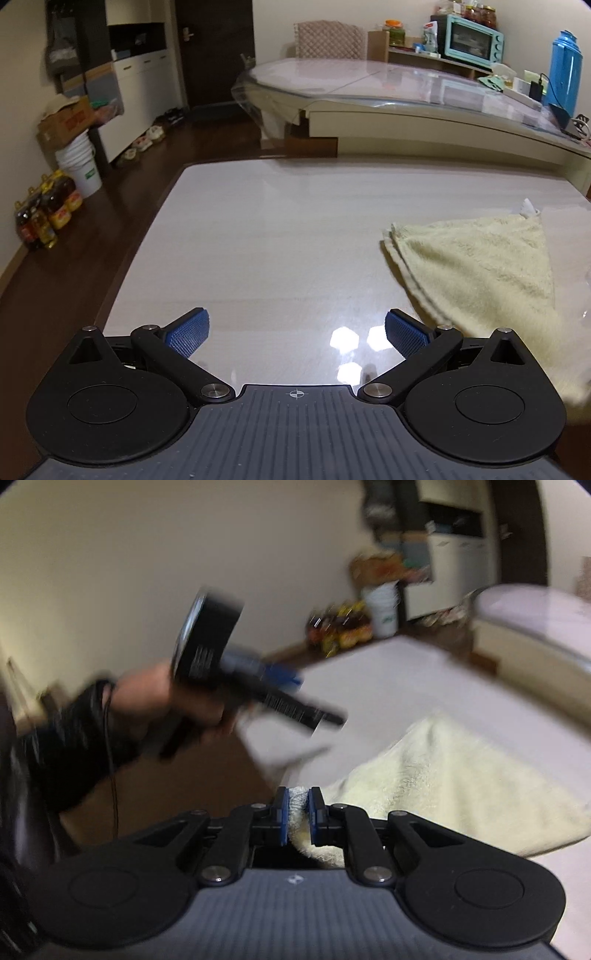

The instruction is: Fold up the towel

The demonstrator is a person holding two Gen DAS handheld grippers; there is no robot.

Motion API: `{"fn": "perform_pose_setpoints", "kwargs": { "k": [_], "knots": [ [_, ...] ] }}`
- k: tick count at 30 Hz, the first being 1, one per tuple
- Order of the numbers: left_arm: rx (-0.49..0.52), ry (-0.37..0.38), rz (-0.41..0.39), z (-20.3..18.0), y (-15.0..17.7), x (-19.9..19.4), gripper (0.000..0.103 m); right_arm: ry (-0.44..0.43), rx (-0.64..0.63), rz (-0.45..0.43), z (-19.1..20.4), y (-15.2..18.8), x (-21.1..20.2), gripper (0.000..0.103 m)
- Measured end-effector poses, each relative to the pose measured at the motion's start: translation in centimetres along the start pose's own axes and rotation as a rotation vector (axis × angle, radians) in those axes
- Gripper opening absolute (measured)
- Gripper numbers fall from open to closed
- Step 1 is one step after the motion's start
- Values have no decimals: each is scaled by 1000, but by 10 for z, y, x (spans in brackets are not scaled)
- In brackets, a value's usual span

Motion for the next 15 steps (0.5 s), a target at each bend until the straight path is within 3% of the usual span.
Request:
{"fn": "perform_pose_setpoints", "kwargs": {
  "k": [3, 9, 13, 14, 15],
  "knots": [
    [-5, -3, 1, 5, 3, -1, 103, 14, -25, 58, -1, 7, 19, 17],
    [-26, 0, -16, 15, 3, -3, 103, 35, 87, -34, -28, -24, 15, 23],
    [-38, 15, -26, 14, 3, -2, 103, 201, 100, -72, -65, -58, 28, 29],
    [-39, 20, -26, 14, 3, -1, 103, 267, 74, -49, -81, -72, 51, 29],
    [-39, 24, -26, 13, 4, -1, 103, 272, 70, -47, -81, -73, 53, 29]
  ]
}}
Point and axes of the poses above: each gripper's, at about its wrist camera, not at the fingertips, and x roughly the way its jaws point, z to its left, y to its underside, the point moved 6 cm from there along x, roughly the way its jaws point, and after that the axes turned 14 degrees about y, right-handed, at the moved point
